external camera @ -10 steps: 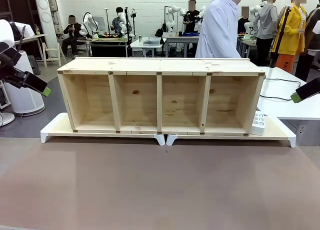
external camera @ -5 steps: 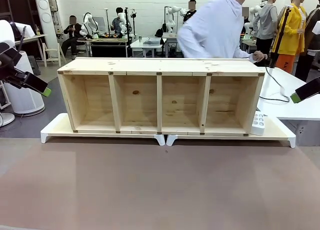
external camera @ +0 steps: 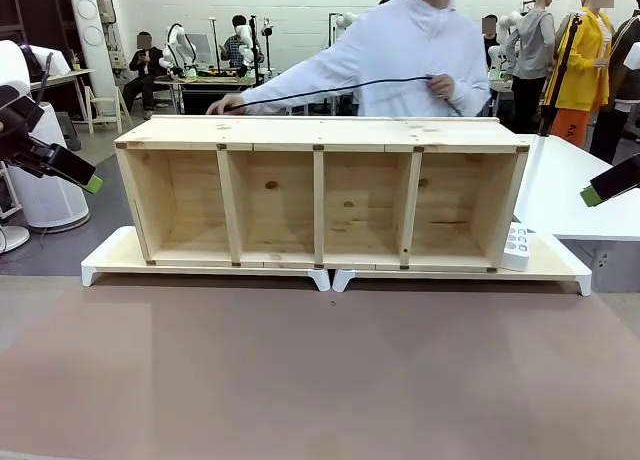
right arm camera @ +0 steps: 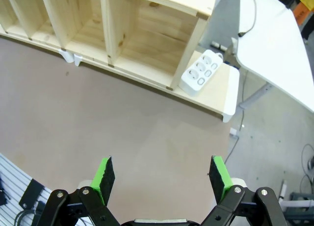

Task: Perform cable management.
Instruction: When the cord part of the Power Cable appears at the lower middle area of the table and stops, grasp the cord part of the Power Cable.

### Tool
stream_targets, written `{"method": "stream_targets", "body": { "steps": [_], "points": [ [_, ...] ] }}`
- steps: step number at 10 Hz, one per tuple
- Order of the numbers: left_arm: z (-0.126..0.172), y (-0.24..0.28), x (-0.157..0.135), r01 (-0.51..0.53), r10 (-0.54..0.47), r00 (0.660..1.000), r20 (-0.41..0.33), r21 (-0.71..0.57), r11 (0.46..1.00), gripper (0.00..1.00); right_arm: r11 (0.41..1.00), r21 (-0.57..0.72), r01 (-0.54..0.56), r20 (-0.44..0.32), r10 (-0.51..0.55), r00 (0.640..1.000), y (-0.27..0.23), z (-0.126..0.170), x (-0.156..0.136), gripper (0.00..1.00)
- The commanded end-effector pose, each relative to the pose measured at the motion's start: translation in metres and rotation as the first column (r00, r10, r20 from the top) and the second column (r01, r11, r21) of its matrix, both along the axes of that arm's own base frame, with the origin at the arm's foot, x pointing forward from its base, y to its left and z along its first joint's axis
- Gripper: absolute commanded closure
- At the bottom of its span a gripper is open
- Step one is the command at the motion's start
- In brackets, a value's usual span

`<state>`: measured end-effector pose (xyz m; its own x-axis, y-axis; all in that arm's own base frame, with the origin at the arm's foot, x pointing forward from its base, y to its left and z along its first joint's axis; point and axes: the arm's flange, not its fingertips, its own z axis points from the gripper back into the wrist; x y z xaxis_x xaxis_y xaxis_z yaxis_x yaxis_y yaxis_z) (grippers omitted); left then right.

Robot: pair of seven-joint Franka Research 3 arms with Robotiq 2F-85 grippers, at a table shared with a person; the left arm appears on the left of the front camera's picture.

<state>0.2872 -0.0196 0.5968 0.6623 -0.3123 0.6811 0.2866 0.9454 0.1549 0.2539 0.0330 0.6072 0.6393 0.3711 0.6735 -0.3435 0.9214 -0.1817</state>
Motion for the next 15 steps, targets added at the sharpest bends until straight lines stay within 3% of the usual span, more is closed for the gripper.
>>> {"method": "stream_targets", "body": {
  "steps": [1, 15],
  "points": [
    [0.0, -0.0008, 0.0029, 0.0, 0.0, 1.0, 0.011, 0.005, 1.0, 0.0, 1.0, -0.008, 0.007, -0.008, -0.007, 1.0, 0.0006, -0.0022, 0.0025, 0.0],
    [0.0, -0.0008, 0.0029, 0.0, 0.0, 1.0, 0.011, 0.005, 1.0, 0.0, 1.0, -0.008, 0.007, -0.008, -0.007, 1.0, 0.0006, -0.0022, 0.0025, 0.0]
  ]
}}
